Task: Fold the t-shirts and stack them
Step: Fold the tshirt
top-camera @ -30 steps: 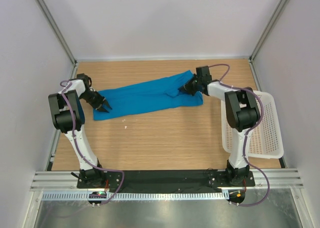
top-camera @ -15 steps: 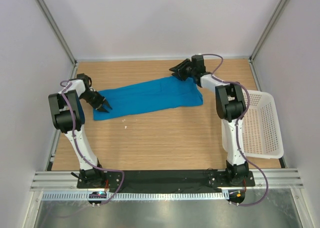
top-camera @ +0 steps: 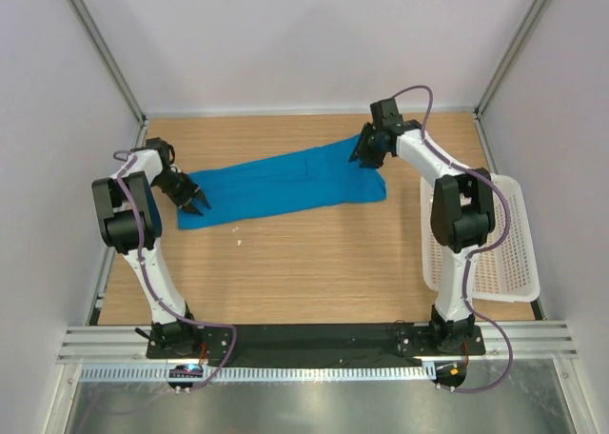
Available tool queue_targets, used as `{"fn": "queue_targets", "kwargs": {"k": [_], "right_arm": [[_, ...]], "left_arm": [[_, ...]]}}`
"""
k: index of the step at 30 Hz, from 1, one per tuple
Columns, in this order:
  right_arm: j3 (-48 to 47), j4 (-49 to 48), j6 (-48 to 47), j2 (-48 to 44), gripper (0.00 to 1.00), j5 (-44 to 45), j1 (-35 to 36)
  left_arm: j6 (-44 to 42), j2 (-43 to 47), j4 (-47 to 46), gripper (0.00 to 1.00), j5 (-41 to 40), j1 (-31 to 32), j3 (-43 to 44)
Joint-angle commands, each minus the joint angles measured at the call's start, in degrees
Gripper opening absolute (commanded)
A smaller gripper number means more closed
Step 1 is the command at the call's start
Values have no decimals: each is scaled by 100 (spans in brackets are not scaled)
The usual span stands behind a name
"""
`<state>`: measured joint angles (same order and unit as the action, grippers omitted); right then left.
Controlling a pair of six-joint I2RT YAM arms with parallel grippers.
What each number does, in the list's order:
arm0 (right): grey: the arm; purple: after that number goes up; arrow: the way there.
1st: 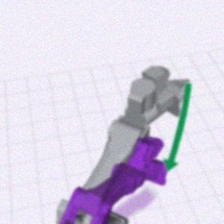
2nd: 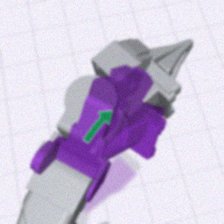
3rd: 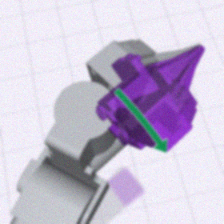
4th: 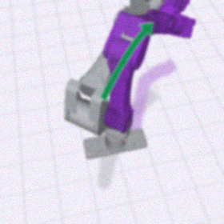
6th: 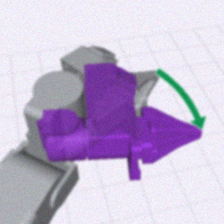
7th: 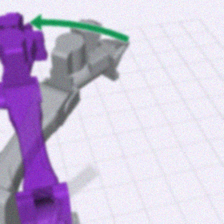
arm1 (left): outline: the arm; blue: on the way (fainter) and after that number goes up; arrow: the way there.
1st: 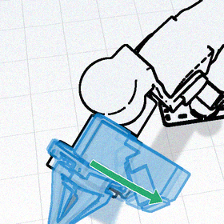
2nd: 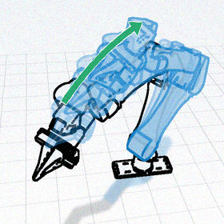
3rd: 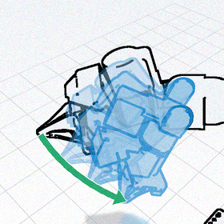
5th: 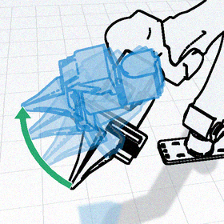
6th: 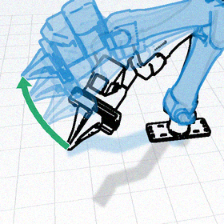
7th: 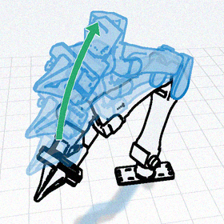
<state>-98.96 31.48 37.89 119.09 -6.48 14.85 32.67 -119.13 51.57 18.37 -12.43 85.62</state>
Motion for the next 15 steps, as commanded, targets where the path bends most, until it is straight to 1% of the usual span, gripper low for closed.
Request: {"fn": "queue_targets", "kwargs": {"k": [1,2,5,6,7,9,10,15], "right_arm": [[455,754,-660,-456,42,621,211],[682,736,-660,-500,40,622,211],[1122,500,-581,-509,31,1051,211],[1255,194,-572,-509,29,1148,220],[1369,9,-581,-501,23,1280,194],[1651,-526,-607,-379,21,1324,141],[1686,-634,-659,-291,20,1473,132],[1222,-486,-932,175,20,2097,44]], "left_arm": [[-102,250,90,34,-114,38,33],[-102,233,81,34,-149,38,25],[-102,83,134,34,-316,38,42],[-102,57,134,34,-369,38,25],[-111,13,64,34,-422,38,-19],[-129,-31,37,34,-510,30,-125],[-138,-66,46,34,-527,30,-151],[-120,21,20,34,-475,38,-493]]}}
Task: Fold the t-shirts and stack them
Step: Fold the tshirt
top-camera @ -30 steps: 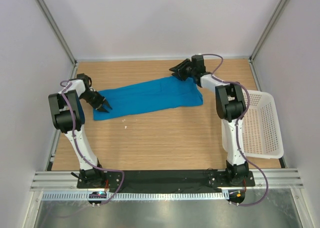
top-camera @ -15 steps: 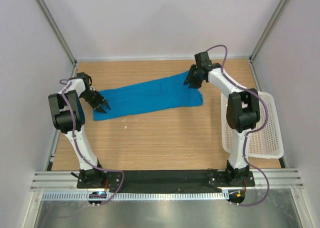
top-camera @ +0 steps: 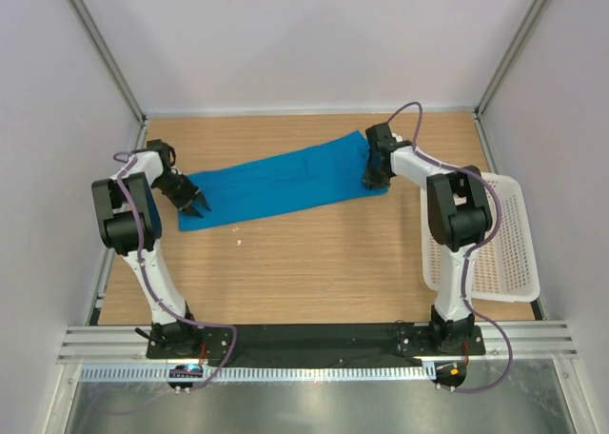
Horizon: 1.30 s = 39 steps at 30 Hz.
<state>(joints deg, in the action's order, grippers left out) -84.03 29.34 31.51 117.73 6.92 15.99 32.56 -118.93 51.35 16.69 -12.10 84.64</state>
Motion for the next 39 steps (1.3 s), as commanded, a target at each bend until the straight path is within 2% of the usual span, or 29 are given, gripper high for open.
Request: {"fn": "queue_targets", "kwargs": {"k": [1,6,10,12,16,23,29,34,39], "right_arm": [[-359,-210,-346,373,20,880,-87],[-1395,421,-900,777,28,1381,-122],[-1985,581,-1120,681,34,1514,70],[-2397,686,-1243,584,41,1584,333],[-2890,1055,-1313,707,48,1357,878],[-3760,1399,-1025,1155,52,399,2082],[-4358,1284,-550,1735,52,29,2891],[-4499,1337,-558,2157,53,99,3121],[-4438,1907,-786,2438,53,336,3139]], "left_arm": [[-83,54,7,34,-306,6,-474],[-13,492,-90,34,27,41,-861],[84,1152,-143,44,317,129,-994],[137,1529,-47,50,257,138,-793],[137,1934,129,55,72,129,-423],[251,2655,77,54,-60,138,-413],[251,3139,279,53,-518,137,-448],[348,3315,218,52,-228,129,-703],[366,3412,182,52,27,138,-844]]}}
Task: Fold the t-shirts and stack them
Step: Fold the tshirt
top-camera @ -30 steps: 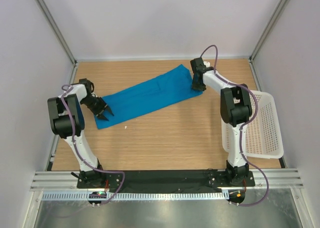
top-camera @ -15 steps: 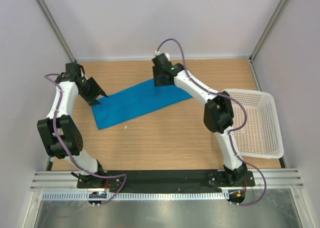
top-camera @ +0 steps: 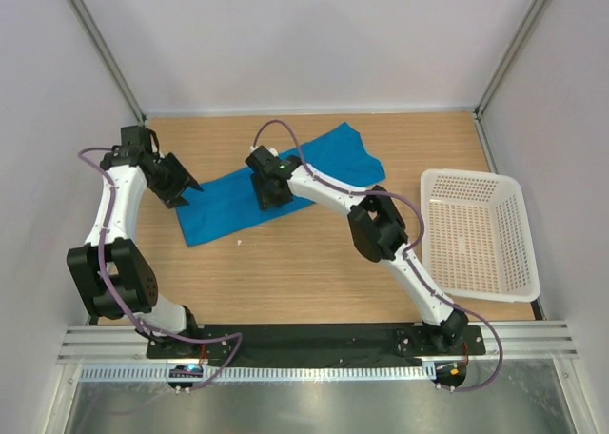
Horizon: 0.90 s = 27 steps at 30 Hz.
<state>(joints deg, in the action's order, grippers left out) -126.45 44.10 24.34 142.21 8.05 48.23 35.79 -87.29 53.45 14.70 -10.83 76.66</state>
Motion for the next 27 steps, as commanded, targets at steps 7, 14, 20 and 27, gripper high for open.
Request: {"fn": "queue_targets", "kwargs": {"k": [7,14,20,27], "right_arm": [[2715,187,-78,-1411,53,451,-112],[6069,-376,229,-3786,54,686,-621],[5686,-111,282,-4589,55,1356,-1331],[3332,204,730,-2801,57,1251,-2431]], "left_arm": [[42,370,-212,52,305,55,-318],[60,318,-309,52,367,63,-371],[165,159,-344,52,393,160,-407],[279,27,-344,51,420,336,-249]]}}
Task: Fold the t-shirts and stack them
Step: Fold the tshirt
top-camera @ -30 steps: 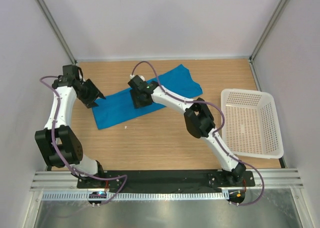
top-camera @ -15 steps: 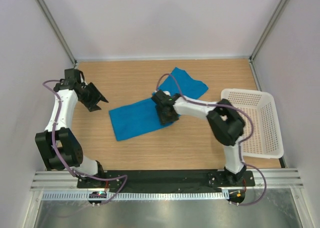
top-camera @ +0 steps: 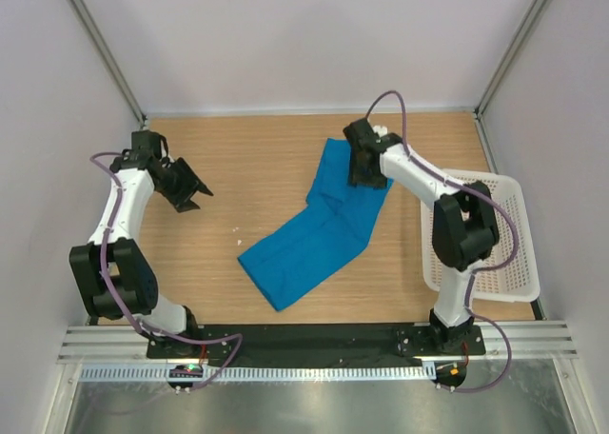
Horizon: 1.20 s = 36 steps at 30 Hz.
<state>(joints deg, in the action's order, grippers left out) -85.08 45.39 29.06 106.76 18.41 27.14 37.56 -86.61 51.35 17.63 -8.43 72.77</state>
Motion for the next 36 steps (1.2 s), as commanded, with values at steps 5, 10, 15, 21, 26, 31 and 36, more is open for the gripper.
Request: {"fn": "queue_targets", "kwargs": {"k": [5,10,15,21,26,31,36], "right_arm": [[-3003,769,346,2268,57,84,-595],[-3734,385,381,3165,57,-224,-517],[-3981,-319,214,3728,57,-75,-148],[-5694,-863,3,4792,57,-101,160],[-6292,-1787,433,5109,58,-698,152],[-6258,-1115,424,4269,59,-752,196],[-4726,-92,223,2861,59,-444,301]], "left_arm": [[102,30,-82,51,101,166,44],[-47,328,-3,51,22,166,-341],[-47,679,-169,47,109,288,-922],[199,689,-450,47,13,955,-1546],[76,522,-345,50,92,1290,-1573],[102,514,-600,47,144,1414,-1591],[287,13,-1127,40,627,1423,-1433]]}}
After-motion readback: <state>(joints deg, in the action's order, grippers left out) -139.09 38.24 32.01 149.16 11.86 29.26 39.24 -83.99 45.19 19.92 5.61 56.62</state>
